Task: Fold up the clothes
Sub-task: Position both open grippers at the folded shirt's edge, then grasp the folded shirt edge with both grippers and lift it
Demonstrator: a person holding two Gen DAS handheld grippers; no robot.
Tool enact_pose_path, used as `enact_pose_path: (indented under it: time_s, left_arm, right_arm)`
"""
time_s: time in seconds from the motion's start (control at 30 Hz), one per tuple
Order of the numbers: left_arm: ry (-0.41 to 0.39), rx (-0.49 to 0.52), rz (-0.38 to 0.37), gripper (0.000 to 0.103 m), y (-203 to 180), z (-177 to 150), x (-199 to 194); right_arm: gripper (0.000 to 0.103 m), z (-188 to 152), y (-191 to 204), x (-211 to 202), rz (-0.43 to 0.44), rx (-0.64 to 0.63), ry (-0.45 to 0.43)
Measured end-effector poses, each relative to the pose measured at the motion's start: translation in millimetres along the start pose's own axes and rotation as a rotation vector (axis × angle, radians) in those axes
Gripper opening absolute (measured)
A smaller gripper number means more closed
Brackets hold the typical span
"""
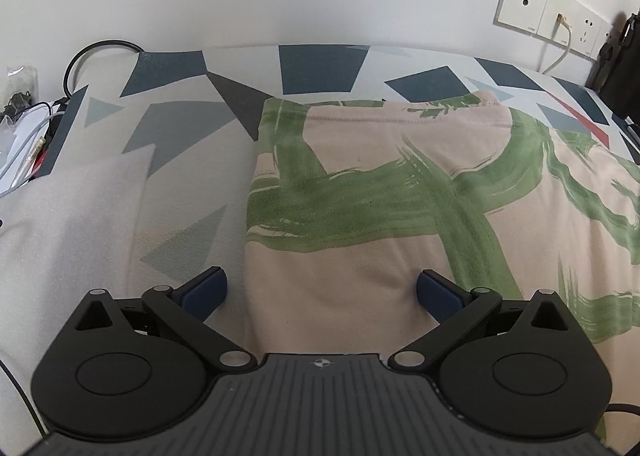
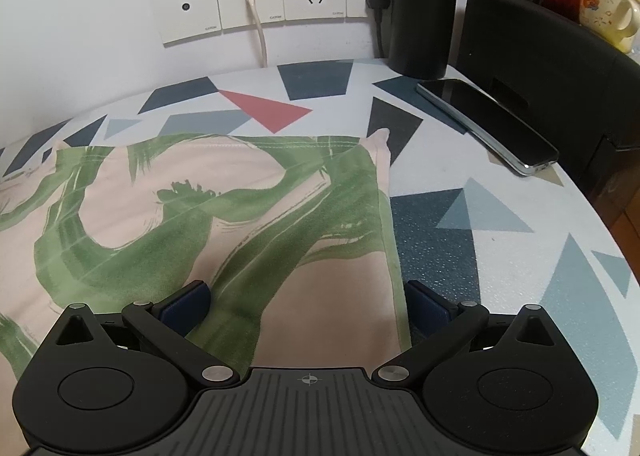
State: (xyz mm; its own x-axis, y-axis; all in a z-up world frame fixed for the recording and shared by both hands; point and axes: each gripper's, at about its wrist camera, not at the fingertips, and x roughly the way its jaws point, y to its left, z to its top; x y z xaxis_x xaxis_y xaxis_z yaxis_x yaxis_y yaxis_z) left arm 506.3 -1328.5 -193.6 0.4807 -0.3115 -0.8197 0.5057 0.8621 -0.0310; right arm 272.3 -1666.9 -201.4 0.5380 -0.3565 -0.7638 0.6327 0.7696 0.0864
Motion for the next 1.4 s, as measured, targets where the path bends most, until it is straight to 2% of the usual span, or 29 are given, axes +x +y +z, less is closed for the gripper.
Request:
enact_pose_path:
  time_s: [0.23,0.43,0.53,0.63,0.73,0.8,0.83,0.87,0.93,0.97,1.0,1.03,1.07,1.13,1.2,1.4]
  left_arm:
    - [0.017,0.007,-0.003,0.103,-0.2,3.5,1.8]
    - [0.092,0.040,-0.032,0.103,2.3,8.2,-0.5]
    - [0.098,0.059,-0.047,0.103,5.5,3.2,-4.0]
    - [0.087,0.059,-0.041,0.103,3.9,0.9,-4.7]
    - [0.115,0.060,-0.047,0.102,-0.5,3.9,-3.8]
    - [0.128,0.088,-0.066,0.098,-6.4,3.7,-5.2]
    - [0.127,0.098,-0.076,0.090,-9.5,3.0,-7.2]
    - [0.122,0.101,-0.084,0.086,-12.4,2.3,-9.4]
    - [0.113,0.105,-0.097,0.069,-18.1,1.2,-12.9]
    - [0.108,0.107,-0.104,0.066,-20.9,0.6,-14.7]
    - [0.103,0.107,-0.111,0.059,-23.7,0.3,-16.0]
    - [0.099,0.106,-0.119,0.051,-26.6,0.2,-17.1]
    - [0.096,0.105,-0.129,0.047,-29.5,0.2,-17.9]
    - [0.096,0.103,-0.150,0.039,-35.9,0.5,-18.5]
    - [0.096,0.107,-0.170,0.039,-43.8,0.4,-18.2]
    - [0.122,0.160,-0.234,0.034,-76.4,0.0,-17.8]
  right_arm:
    - [0.102,3.1,0.3,1.0,-0.001,-0.003,0.020]
    - [0.102,12.0,-3.2,-0.8,0.033,-0.011,0.116]
    - [0.102,10.6,-6.3,-5.2,0.041,0.003,0.144]
    - [0.102,7.4,-7.6,-6.9,0.043,0.013,0.136]
    - [0.102,8.5,-3.3,-6.0,0.025,0.008,0.151]
    - [0.102,10.0,-0.6,-6.1,0.034,0.002,0.172]
    - [0.102,9.5,3.0,-6.9,0.046,-0.019,0.176]
    - [0.097,9.0,6.5,-7.7,0.059,-0.039,0.181]
    - [0.081,7.5,15.5,-13.0,0.080,-0.071,0.166]
    - [0.066,7.0,19.8,-16.1,0.094,-0.083,0.155]
    - [0.054,7.1,23.1,-17.1,0.102,-0.088,0.149]
    - [0.050,7.3,26.4,-18.0,0.110,-0.093,0.143]
    - [0.044,7.4,29.6,-19.0,0.118,-0.097,0.137]
    - [0.040,9.1,30.8,-17.9,0.125,-0.092,0.132]
    - [0.036,11.0,31.0,-16.6,0.135,-0.090,0.133]
    - [0.035,13.1,41.9,-13.2,0.153,-0.141,0.141]
